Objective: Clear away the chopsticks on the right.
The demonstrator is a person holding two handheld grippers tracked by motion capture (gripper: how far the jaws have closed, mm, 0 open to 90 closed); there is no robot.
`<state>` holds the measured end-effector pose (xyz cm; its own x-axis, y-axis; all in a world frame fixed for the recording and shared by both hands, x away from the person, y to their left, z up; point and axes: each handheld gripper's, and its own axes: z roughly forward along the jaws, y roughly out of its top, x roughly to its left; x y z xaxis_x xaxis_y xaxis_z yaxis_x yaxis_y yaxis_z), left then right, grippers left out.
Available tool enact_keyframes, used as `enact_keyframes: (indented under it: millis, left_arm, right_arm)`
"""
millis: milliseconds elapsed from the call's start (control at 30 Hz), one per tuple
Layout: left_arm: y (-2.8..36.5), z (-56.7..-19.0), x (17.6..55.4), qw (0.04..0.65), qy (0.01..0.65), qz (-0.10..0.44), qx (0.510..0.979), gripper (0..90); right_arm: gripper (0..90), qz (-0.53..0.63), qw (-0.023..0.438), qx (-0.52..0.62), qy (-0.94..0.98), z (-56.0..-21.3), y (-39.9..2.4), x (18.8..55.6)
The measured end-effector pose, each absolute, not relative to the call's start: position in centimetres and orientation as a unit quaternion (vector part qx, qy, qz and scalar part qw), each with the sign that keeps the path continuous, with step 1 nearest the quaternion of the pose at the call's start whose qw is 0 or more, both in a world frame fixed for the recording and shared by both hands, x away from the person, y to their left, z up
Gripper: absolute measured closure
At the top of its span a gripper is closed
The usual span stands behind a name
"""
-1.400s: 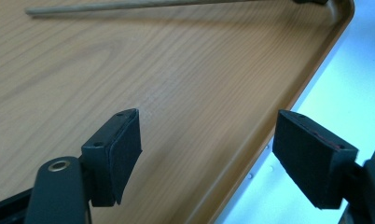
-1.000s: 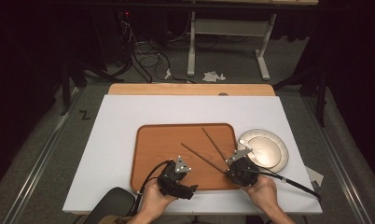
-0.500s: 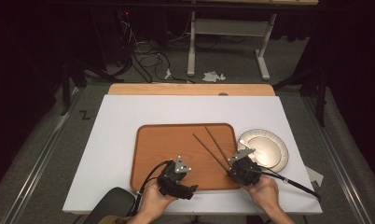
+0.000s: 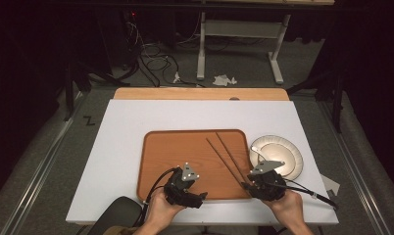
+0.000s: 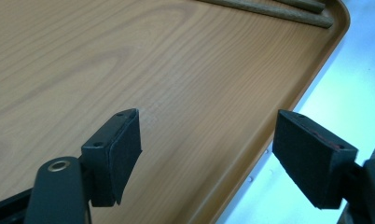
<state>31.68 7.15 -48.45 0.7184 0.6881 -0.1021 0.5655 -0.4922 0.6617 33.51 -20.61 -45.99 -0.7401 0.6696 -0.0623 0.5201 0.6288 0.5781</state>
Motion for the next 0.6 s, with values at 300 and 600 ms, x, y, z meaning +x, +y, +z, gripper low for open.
enact_keyframes:
  millis: [300, 600]
  left_arm:
    - [7.3, -48.3, 31.6, 0.357, 0.364, 0.096, 0.855, 23.9]
    - [7.3, -48.2, 31.5, 0.359, 0.365, 0.1, 0.853, 23.9]
  right_arm:
    - [62.7, 0.3, 0.137, 0.377, 0.865, -45.7, -24.3, 32.4]
    - [60.7, 0.333, 0.119, 0.389, 0.851, -46.9, -26.4, 31.1]
